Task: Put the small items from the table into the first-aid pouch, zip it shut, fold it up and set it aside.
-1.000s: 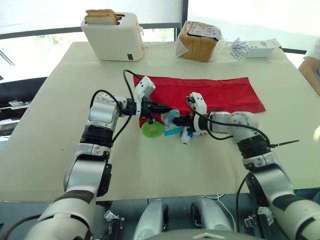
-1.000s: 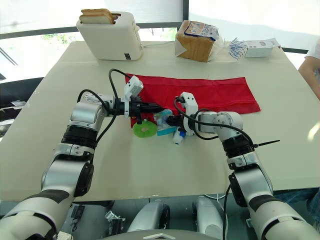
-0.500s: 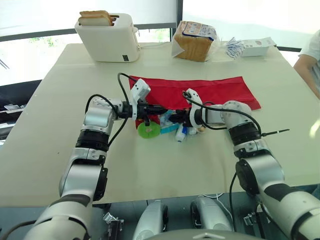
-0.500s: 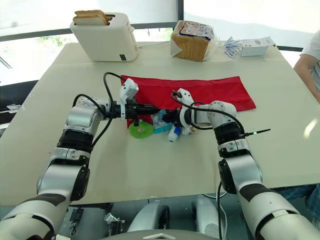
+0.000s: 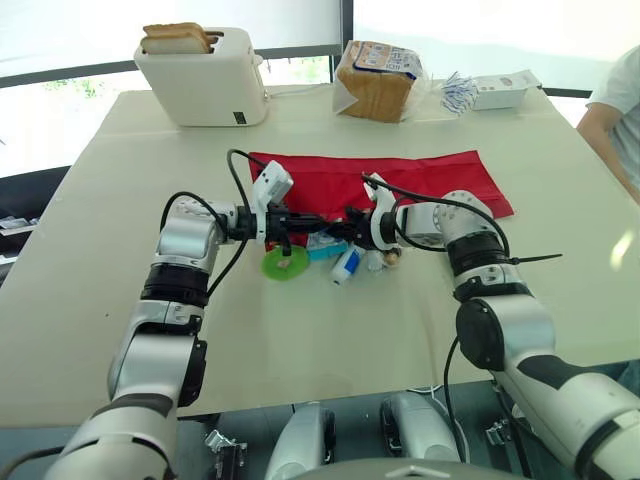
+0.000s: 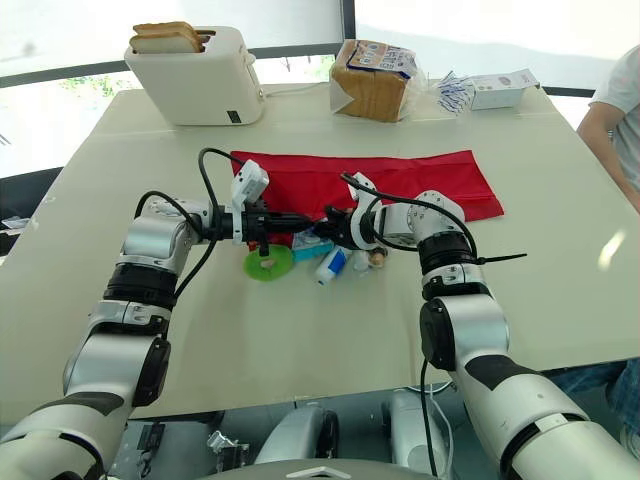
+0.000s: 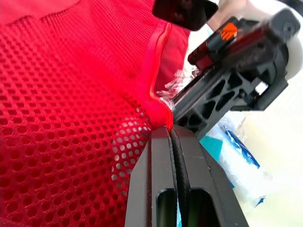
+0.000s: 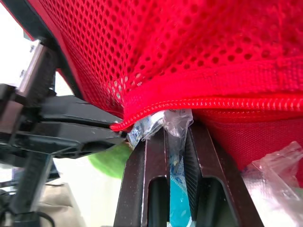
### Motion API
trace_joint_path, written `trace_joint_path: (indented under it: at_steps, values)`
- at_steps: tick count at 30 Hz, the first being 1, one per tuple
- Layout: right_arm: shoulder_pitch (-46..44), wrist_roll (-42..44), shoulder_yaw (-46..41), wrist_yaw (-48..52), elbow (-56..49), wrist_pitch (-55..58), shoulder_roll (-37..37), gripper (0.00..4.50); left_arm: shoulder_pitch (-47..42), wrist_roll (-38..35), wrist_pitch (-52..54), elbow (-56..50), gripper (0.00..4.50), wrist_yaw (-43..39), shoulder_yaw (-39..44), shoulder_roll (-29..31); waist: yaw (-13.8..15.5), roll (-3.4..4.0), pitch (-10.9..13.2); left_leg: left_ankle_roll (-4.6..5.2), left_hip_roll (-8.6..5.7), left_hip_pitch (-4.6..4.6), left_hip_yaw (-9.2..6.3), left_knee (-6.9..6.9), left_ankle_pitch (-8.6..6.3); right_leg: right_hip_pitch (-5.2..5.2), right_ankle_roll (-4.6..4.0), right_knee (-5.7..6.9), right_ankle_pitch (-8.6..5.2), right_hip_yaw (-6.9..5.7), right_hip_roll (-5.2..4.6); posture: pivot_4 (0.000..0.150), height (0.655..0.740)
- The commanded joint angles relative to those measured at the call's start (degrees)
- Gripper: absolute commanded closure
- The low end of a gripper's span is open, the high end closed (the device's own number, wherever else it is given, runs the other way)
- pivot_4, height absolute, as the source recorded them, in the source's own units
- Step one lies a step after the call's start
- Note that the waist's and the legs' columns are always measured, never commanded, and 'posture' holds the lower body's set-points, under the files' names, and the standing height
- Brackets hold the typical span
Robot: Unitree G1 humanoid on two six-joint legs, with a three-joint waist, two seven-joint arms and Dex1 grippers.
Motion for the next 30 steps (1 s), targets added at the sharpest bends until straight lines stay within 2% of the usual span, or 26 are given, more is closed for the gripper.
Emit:
trace_joint_path:
  at_steps: [1, 7, 9, 10, 12, 14, 15, 17, 21, 28, 30]
  values:
    - [-0.8, 1.8, -1.7, 1.1, -2.2, 1.0, 2.5, 4.50, 2.7, -0.7, 1.3, -1.5, 4.50, -1.7, -1.7, 0.9, 0.0, 0.00, 0.0, 0.00, 0.00, 0.00, 0.00, -0.01, 0.00, 0.00, 0.00, 0.00, 0.00, 0.00, 0.00, 0.150, 0.7400]
    - [-0.1, -1.4, 0.9, 2.2, -1.1, -1.2, 6.0, 4.50, 2.8, -1.7, 2.1, -0.6, 4.50, -0.8, -1.3, 0.8, -0.1, 0.04, -0.1, -0.01, 0.00, 0.00, -0.01, -0.02, 0.00, -0.02, 0.00, -0.01, 0.00, 0.01, 0.00, 0.150, 0.7400]
    - [0.0, -3.1, 1.2, 2.6, -0.8, -5.5, 6.7, 4.50, 2.8, -1.2, 1.2, 0.7, 4.50, -0.5, -1.2, 0.8, -0.3, 0.02, -0.1, -0.01, -0.01, 0.05, -0.01, -0.04, 0.00, -0.02, 0.00, -0.02, 0.00, 0.01, 0.00, 0.150, 0.7400]
    - [0.2, -3.2, 1.1, 3.6, -1.3, -6.1, 6.7, 3.77, 2.6, -0.9, 0.8, 1.7, 4.50, -0.2, -1.2, 0.8, -0.3, 0.03, -0.2, -0.01, -0.02, 0.14, -0.03, -0.08, -0.01, -0.02, -0.01, -0.01, 0.00, 0.01, 0.00, 0.150, 0.7400]
    - [1.0, -3.2, 0.7, 4.1, -3.2, -6.2, 6.3, 3.38, 2.2, -0.2, -0.3, 3.7, 4.50, 0.5, -1.2, 0.8, -0.3, 0.04, -0.2, -0.02, -0.02, 0.19, -0.05, -0.09, -0.01, -0.02, -0.01, -0.02, 0.01, 0.01, 0.00, 0.150, 0.7400]
    - [3.7, -3.2, 3.1, 4.9, -9.9, -3.8, 5.4, 2.45, 1.4, 0.9, -2.4, 6.4, 4.50, 1.7, -1.2, 0.7, 0.0, 0.05, -0.2, -0.02, -0.03, 0.18, -0.08, -0.09, -0.01, -0.02, -0.01, -0.01, 0.01, 0.01, -0.01, 0.150, 0.7400]
    - [5.5, -3.0, 5.1, 5.6, -14.2, -2.2, 4.8, 2.18, 1.0, 1.1, -3.0, 7.5, 4.50, 2.1, -1.0, 0.5, 0.4, 0.11, -0.2, -0.03, -0.04, 0.18, -0.08, -0.09, -0.01, -0.02, -0.01, -0.02, 0.01, 0.01, -0.03, 0.150, 0.7400]
    - [9.7, -4.2, 11.7, 7.2, -24.1, -0.1, 2.4, 2.18, 0.2, 1.3, -4.3, 9.2, 4.50, 2.7, -0.9, 0.3, 0.7, 0.26, -0.3, -0.03, -0.11, 0.10, -0.11, -0.04, -0.02, -0.02, -0.01, -0.03, 0.01, 0.00, -0.11, 0.150, 0.7400]
    - [16.0, -5.6, 19.5, 9.1, -37.7, 0.6, -1.5, 2.18, -0.9, 1.2, -5.1, 10.1, 4.50, 2.4, -1.0, -0.3, 1.2, 0.27, -0.3, -0.01, -0.23, -0.14, -0.17, 0.11, -0.02, -0.14, 0.00, -0.03, 0.01, -0.01, -0.20, 0.150, 0.7400]
    - [21.5, -7.9, 27.7, 12.8, -50.2, -2.3, -8.5, 2.18, -1.3, 0.8, -5.0, 9.1, 4.50, 2.5, -0.8, -0.8, 2.0, 0.27, -0.3, -0.01, -0.29, -0.15, -0.16, 0.17, -0.02, -0.13, 0.00, -0.05, 0.01, 0.00, -0.24, 0.150, 0.7400]
    - [21.9, -7.7, 27.0, 12.6, -53.0, -1.8, -9.6, 2.18, -1.3, 0.4, -4.8, 8.3, 4.50, 2.2, -0.7, -0.8, 2.1, 0.27, -0.3, 0.00, -0.29, -0.16, -0.15, 0.18, -0.02, -0.14, 0.00, -0.04, 0.01, 0.00, -0.24, 0.150, 0.7400]
